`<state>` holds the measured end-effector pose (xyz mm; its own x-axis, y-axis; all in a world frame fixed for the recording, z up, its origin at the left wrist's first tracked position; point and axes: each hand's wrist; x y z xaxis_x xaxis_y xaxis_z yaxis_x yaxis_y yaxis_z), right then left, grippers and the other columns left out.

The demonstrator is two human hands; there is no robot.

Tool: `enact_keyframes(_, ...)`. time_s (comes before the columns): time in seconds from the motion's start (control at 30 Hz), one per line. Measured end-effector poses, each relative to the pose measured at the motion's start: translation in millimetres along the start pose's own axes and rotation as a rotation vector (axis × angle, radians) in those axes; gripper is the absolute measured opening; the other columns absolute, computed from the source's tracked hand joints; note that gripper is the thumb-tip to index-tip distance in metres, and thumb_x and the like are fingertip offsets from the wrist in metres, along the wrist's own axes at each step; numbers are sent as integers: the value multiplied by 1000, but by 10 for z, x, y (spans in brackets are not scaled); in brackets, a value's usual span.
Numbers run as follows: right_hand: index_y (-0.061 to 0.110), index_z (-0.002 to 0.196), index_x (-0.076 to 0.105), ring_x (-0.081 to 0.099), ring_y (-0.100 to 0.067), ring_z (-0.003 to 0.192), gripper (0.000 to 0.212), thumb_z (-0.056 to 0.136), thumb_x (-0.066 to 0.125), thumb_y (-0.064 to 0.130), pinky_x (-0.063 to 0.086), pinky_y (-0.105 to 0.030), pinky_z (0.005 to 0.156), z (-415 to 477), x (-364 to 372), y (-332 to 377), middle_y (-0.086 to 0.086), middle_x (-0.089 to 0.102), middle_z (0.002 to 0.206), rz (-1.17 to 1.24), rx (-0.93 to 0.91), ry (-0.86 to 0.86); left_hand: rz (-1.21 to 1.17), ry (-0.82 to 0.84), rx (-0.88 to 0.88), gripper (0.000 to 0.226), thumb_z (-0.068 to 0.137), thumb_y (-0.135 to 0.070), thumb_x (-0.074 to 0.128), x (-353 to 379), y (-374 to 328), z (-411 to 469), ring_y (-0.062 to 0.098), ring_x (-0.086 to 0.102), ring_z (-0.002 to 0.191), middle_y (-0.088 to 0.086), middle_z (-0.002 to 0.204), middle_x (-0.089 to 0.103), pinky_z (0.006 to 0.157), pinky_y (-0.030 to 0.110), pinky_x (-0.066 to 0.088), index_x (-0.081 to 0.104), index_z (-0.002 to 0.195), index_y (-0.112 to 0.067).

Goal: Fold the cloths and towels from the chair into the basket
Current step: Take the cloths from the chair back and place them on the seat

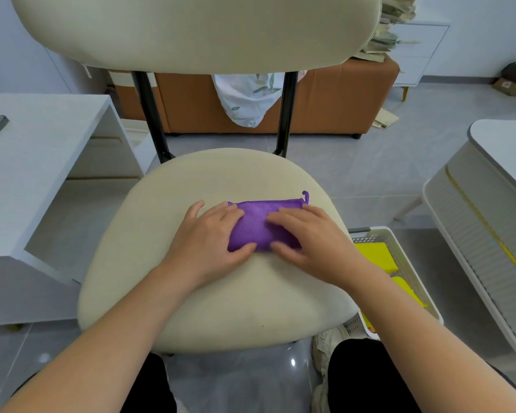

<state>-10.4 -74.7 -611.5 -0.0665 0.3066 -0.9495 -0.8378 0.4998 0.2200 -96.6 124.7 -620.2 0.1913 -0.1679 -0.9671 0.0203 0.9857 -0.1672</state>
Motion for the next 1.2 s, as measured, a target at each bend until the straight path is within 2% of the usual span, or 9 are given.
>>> enact_keyframes(0.1,23,140,41,32,-13,140,62,81,51,39,17,-36,117,-95,37,-8,5,41,148,25,31,112,-7,32,32,80,69,-62,31,-3,53,-46,13,36,136,-1,142,47,111,35,22,47,134,-17)
enact_keyframes(0.33,22,118,57,53,-16,114,44,75,59,13,22,-42,114,-14,26,-59,7,61,119,97,254,-47,-387,-84,-165,39,70,-19,57,-74,42,34,20,60,93,-4,105,67,83,29,45,60,109,-22)
enact_keyframes(0.43,20,91,63,57,-10,81,24,68,55,19,43,-25,79,59,-106,-56,7,65,84,510,439,-247,-808,-137,-348,28,68,-33,53,-136,33,98,17,60,86,-1,89,67,80,32,46,63,90,-19)
enact_keyframes(0.53,13,91,64,57,-9,78,8,84,62,15,48,-32,75,115,-212,-24,-2,65,84,976,580,-339,-1066,-238,-460,27,77,-37,55,-191,-70,149,13,51,69,6,76,61,65,29,41,60,82,-10)
enact_keyframes(0.67,20,104,57,58,-17,94,12,97,47,23,48,-36,86,142,-121,98,-2,63,101,915,691,-362,-971,-300,-611,23,96,-26,44,-136,-293,159,10,43,60,-4,69,49,49,15,32,47,76,-17)
enact_keyframes(0.8,18,112,54,57,-18,102,21,99,42,28,46,-38,94,164,-91,118,-2,61,110,864,784,-241,-850,-342,-653,27,98,-34,39,-120,-404,167,9,46,62,-5,70,49,51,16,35,44,84,-12)
enact_keyframes(1.0,17,116,61,62,-19,106,23,95,51,16,49,-36,97,120,-266,-20,-4,66,117,1458,768,117,-620,-443,-568,32,97,-42,38,-165,-373,171,24,52,71,0,75,54,61,37,41,45,92,-12)
enact_keyframes(1.1,20,109,62,62,-18,103,18,98,49,22,49,-37,95,141,-210,12,-5,66,115,1433,819,-32,-629,-440,-564,36,97,-43,38,-181,-384,186,17,47,62,-2,68,49,54,32,37,44,82,-11)
enact_keyframes(1.2,25,105,60,60,-13,98,20,99,44,33,50,-30,85,176,-141,74,3,65,105,1089,785,-262,-849,-393,-624,38,96,-42,43,-195,-401,237,12,40,58,-3,65,43,48,18,30,42,71,-12)
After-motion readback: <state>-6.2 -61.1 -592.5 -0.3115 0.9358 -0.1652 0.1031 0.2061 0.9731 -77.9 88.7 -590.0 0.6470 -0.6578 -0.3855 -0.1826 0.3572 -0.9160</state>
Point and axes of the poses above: each hand's wrist, its own z-axis towards the middle knuckle, its own x-axis out of the palm, y = z × x
